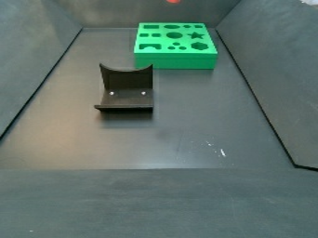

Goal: Insert the oval object.

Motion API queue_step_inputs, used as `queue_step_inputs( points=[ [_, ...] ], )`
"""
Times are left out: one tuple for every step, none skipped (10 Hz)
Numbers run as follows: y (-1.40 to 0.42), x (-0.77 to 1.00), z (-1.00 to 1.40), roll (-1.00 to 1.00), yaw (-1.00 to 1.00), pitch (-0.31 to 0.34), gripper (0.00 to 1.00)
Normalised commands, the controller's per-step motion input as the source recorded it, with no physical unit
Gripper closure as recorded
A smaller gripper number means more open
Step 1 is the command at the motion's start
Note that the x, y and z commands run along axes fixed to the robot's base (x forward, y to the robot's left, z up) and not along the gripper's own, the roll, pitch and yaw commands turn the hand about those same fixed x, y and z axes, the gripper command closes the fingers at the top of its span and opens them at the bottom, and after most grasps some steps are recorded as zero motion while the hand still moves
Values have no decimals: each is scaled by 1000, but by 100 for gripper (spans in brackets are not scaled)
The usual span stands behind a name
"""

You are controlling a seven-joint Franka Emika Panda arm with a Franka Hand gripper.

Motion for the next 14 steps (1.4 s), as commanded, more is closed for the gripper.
queue_step_inputs(
  points=[
    [3,0,0,0,0,30,100],
    [-29,0,0,0,0,0,100],
    [-226,-31,-49,0,-794,-84,100],
    [-71,0,-171,0,-1000,-34,100],
    [-123,0,-337,0,-1000,0,100],
    [-134,0,-340,0,-1000,0,100],
    [-143,0,-320,0,-1000,0,100],
    [-186,0,-240,0,-977,0,100],
    [-263,9,-157,0,-926,0,100],
    [-394,40,-54,0,-826,0,100],
    [-400,49,-60,0,-820,0,100],
    [-394,23,-77,0,-846,0,100],
    [-349,9,-149,0,-897,0,100],
    [-306,9,-177,0,-929,0,100]
  ],
)
